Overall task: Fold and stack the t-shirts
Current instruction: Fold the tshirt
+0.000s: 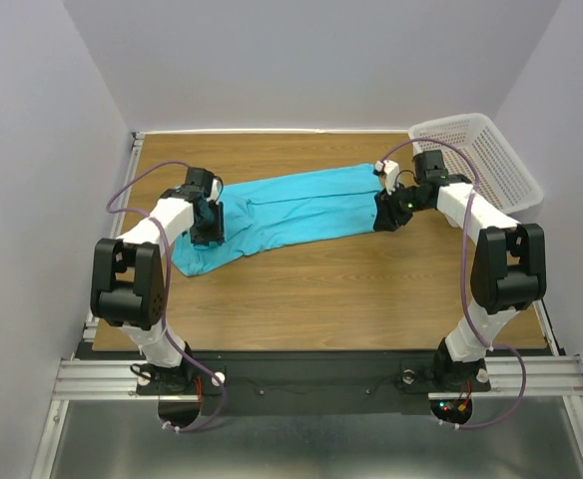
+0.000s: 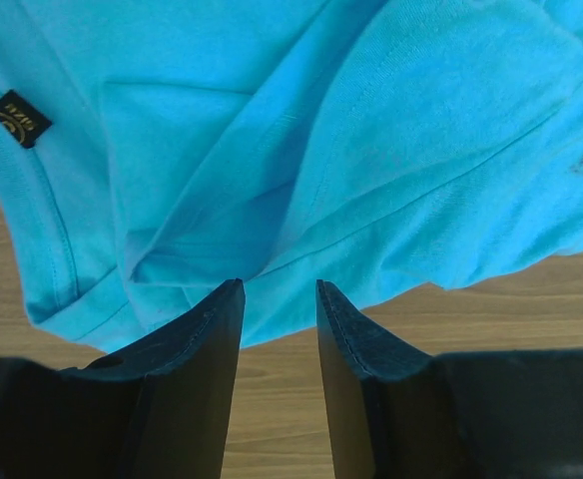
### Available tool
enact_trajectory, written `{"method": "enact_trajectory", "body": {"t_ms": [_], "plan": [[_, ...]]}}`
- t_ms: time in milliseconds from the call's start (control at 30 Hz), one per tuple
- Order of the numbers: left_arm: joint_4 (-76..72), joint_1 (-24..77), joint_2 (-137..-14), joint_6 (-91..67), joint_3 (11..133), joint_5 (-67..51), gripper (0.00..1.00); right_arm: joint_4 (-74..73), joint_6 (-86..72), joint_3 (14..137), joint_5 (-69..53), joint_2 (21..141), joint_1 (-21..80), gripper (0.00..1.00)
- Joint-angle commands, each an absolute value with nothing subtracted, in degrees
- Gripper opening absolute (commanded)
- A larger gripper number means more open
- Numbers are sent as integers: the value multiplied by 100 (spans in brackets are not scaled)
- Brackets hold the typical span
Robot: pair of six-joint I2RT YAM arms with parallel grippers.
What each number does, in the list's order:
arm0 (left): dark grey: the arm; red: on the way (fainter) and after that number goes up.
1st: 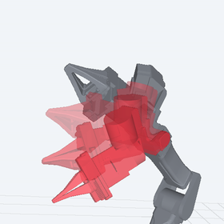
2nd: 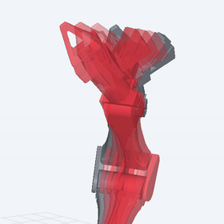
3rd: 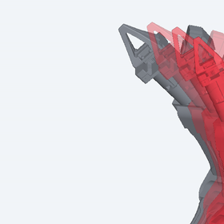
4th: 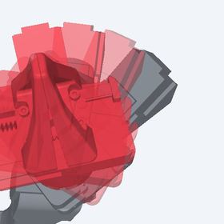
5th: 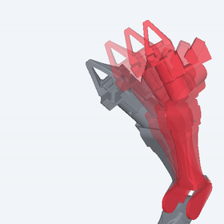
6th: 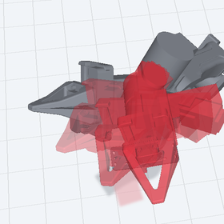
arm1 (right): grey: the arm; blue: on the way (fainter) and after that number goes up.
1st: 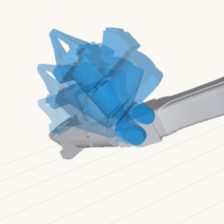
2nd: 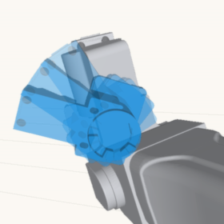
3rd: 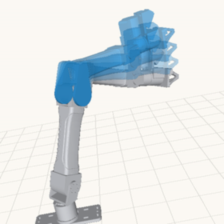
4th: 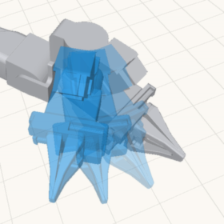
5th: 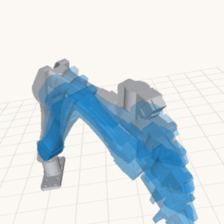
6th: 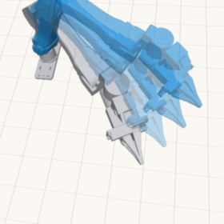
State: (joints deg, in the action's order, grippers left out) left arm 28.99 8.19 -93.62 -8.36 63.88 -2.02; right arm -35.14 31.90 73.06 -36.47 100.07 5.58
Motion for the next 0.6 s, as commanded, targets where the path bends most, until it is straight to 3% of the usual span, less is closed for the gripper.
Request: {"method": "enact_trajectory", "body": {"t_ms": [0, 300, 567], "plan": [[3138, 1054, -9535, -518, 6715, 395, 46, -3357, 3252, 7313, -3762, 9800, 519, 48], [3120, 1125, -9843, -466, 6987, 704, 46, -3357, 3261, 7304, -3771, 9809, 510, 48], [3138, 1125, -10142, -334, 7268, 211, 39, -3357, 3261, 7295, -3753, 9800, 484, 48]]}}
